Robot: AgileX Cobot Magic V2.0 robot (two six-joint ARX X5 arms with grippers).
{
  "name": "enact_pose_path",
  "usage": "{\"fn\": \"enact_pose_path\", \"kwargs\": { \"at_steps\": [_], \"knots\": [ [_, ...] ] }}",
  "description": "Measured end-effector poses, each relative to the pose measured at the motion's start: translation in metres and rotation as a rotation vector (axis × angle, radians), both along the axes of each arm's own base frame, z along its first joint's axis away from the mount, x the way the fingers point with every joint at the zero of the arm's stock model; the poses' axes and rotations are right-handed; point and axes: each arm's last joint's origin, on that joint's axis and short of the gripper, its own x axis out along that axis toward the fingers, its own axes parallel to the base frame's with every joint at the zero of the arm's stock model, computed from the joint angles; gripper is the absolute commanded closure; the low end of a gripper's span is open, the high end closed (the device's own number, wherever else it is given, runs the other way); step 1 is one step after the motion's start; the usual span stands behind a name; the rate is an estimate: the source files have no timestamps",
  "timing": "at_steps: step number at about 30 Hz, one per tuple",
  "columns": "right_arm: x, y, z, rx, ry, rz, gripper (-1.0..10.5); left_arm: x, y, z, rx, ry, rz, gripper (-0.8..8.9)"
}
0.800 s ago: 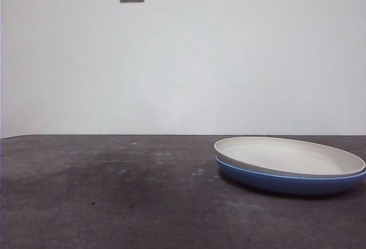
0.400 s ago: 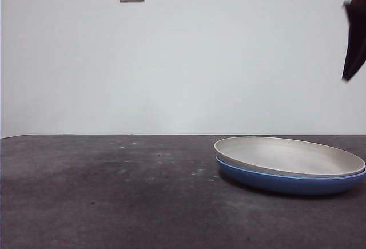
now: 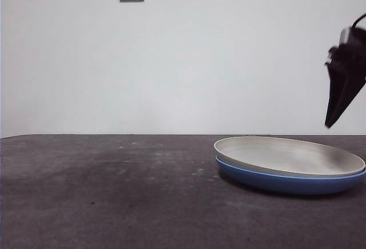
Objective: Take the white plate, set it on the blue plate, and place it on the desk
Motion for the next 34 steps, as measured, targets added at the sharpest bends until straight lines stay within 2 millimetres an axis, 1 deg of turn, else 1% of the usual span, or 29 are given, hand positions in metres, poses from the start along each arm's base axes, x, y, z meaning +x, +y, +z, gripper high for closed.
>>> {"fn": "enact_pose_path", "kwargs": {
  "at_steps": [7,9,11,13,16,19,23,34],
  "knots": [
    [0.014,0.0,-0.026,0.0,0.058,0.0,6.1,-0.001,0.0,-0.001,0.004,0.008,0.0,5.02],
    [0.017,0.0,-0.03,0.001,0.064,0.0,6.6,-0.001,0.0,-0.001,0.006,0.01,0.0,5.02],
    [0.019,0.0,-0.033,0.002,0.064,0.001,7.0,-0.001,0.0,-0.001,0.006,0.01,0.0,5.02],
    [0.02,0.0,-0.034,0.006,0.058,0.003,7.2,-0.001,0.0,-0.001,0.006,0.011,0.0,5.02],
    [0.021,0.0,-0.036,0.01,0.058,0.005,7.9,-0.001,0.0,-0.001,0.007,0.012,0.0,5.02],
    [0.022,0.0,-0.038,0.013,0.064,0.006,8.2,-0.001,0.0,-0.001,0.007,0.012,0.0,5.02],
    [0.023,0.0,-0.039,0.005,0.066,0.002,9.3,-0.001,0.0,-0.001,0.007,0.012,0.0,5.02],
    [0.024,-0.004,-0.037,0.025,0.064,-0.052,9.4,-0.001,0.0,-0.001,0.007,0.013,0.0,5.02]
  ]
}}
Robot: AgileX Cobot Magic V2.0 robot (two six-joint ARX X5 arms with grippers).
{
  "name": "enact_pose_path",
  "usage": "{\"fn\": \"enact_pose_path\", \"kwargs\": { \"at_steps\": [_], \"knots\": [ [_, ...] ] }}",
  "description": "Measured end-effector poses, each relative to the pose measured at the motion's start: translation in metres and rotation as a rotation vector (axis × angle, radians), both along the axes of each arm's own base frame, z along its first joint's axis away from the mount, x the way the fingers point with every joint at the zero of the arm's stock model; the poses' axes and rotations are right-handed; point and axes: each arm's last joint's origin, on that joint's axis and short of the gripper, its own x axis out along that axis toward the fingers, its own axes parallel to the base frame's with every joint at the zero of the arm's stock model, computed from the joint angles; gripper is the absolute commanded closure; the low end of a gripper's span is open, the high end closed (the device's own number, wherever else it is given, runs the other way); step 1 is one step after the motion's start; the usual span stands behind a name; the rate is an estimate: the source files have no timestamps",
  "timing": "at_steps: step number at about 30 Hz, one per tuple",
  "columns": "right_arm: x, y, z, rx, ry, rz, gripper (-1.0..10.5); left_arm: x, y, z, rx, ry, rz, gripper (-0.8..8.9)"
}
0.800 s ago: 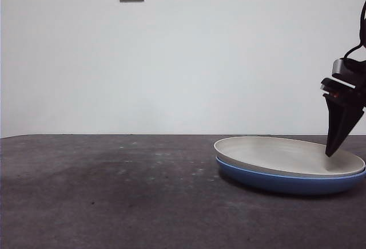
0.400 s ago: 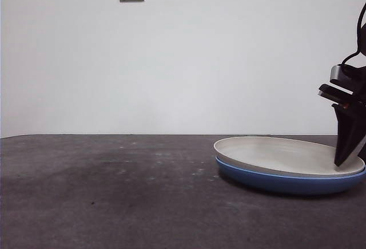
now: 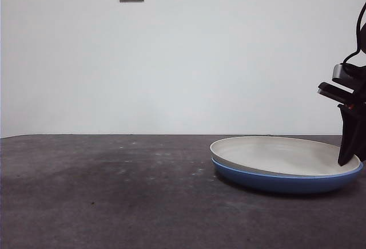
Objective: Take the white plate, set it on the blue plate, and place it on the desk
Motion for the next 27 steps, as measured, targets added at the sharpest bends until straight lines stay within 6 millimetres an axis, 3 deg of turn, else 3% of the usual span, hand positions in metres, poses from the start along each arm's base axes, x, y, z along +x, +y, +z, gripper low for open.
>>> {"fn": "enact_pose_path", "kwargs": {
  "at_steps": [5,14,20,27],
  "knots": [
    [-0.004,-0.001,0.015,-0.004,-0.055,-0.011,9.4,0.0,0.0,0.0,0.001,0.001,0.0,5.02],
    [-0.02,0.004,0.06,0.051,-0.22,-0.023,9.4,0.0,0.0,0.0,0.001,0.001,0.0,5.02],
    [-0.019,0.025,0.075,0.077,-0.259,0.013,9.4,0.0,0.0,0.0,0.0,0.0,0.0,5.02],
    [-0.016,0.064,0.08,0.098,-0.308,0.075,9.4,0.0,0.0,0.0,0.0,-0.001,0.0,5.02]
  ]
}}
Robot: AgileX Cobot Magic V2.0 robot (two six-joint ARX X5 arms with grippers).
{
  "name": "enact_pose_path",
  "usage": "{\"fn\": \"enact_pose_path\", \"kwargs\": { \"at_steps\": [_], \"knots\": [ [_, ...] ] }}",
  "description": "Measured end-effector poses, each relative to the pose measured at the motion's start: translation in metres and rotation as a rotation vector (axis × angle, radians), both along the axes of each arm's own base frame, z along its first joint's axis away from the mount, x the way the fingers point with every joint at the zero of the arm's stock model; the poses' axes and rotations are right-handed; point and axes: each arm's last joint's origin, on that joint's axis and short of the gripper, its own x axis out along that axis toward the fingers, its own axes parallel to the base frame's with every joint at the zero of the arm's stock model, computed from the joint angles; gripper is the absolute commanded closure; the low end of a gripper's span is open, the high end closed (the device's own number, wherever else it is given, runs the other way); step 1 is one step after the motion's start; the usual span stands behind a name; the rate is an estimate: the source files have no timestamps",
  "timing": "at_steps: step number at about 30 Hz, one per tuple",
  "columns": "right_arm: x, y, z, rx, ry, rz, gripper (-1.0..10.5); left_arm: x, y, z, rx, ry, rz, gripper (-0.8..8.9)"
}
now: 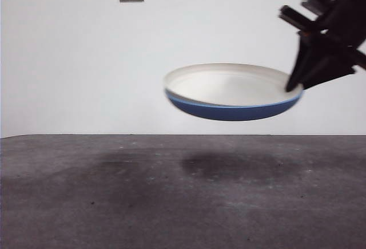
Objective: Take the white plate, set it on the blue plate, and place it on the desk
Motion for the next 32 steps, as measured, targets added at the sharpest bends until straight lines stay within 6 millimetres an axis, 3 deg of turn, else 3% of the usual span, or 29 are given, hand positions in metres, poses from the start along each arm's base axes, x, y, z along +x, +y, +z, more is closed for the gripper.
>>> {"fn": "enact_pose_path", "kwargs": {
  "at_steps": [13,22,29,32],
  "knots": [
    [0.023,0.055,-0.05,0.019,0.096,0.055,9.4,0.0,0.0,0.0,0.0,0.0,0.0,5.02],
    [0.033,0.063,-0.085,0.01,0.184,0.039,9.4,0.0,0.0,0.0,0.0,0.0,0.0,5.02],
    [0.034,0.063,-0.088,0.012,0.195,0.034,9.3,0.0,0.0,0.0,0.0,0.0,0.0,5.02],
    [0.034,0.063,-0.089,0.01,0.202,0.033,8.0,0.0,0.0,0.0,0.0,0.0,0.0,5.02]
  ]
}}
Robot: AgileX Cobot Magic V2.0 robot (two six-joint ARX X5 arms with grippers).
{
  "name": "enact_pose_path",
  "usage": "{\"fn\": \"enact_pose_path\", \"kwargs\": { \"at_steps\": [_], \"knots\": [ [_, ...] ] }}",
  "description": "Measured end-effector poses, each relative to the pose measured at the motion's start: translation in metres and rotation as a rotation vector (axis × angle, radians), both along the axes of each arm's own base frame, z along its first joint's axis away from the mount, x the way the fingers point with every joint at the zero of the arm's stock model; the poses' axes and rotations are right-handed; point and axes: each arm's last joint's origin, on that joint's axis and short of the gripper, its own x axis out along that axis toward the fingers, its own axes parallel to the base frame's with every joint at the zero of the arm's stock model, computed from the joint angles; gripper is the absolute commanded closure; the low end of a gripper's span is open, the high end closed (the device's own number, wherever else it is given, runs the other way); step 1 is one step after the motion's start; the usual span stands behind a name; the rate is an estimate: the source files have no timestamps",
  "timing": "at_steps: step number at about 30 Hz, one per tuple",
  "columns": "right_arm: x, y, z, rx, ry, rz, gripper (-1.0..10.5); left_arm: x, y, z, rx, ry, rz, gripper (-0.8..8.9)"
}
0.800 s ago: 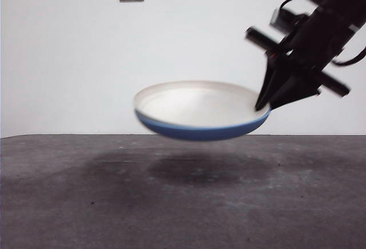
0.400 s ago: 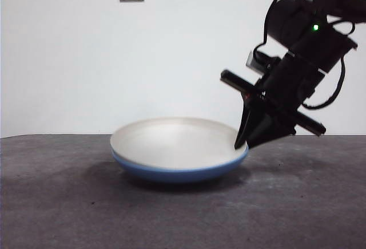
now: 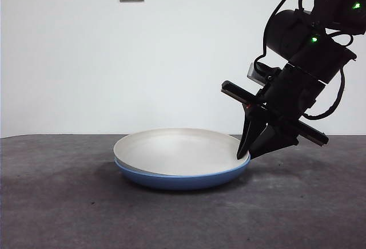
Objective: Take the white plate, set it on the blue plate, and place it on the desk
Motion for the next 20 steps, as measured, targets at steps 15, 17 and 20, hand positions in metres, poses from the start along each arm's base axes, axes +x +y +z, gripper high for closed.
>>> {"fn": "enact_pose_path", "kwargs": {
  "at_steps": [15,17,20],
  "knots": [
    [-0.005,-0.003,0.017,-0.002,-0.031,-0.011,6.9,0.0,0.0,0.0,0.001,0.002,0.0,5.02],
    [-0.01,-0.005,0.033,0.016,-0.082,-0.012,6.9,0.0,0.0,0.0,0.001,0.002,0.0,5.02],
    [-0.02,-0.009,0.058,0.03,-0.143,-0.001,6.9,0.0,0.0,0.0,0.001,0.002,0.0,5.02]
  ]
}}
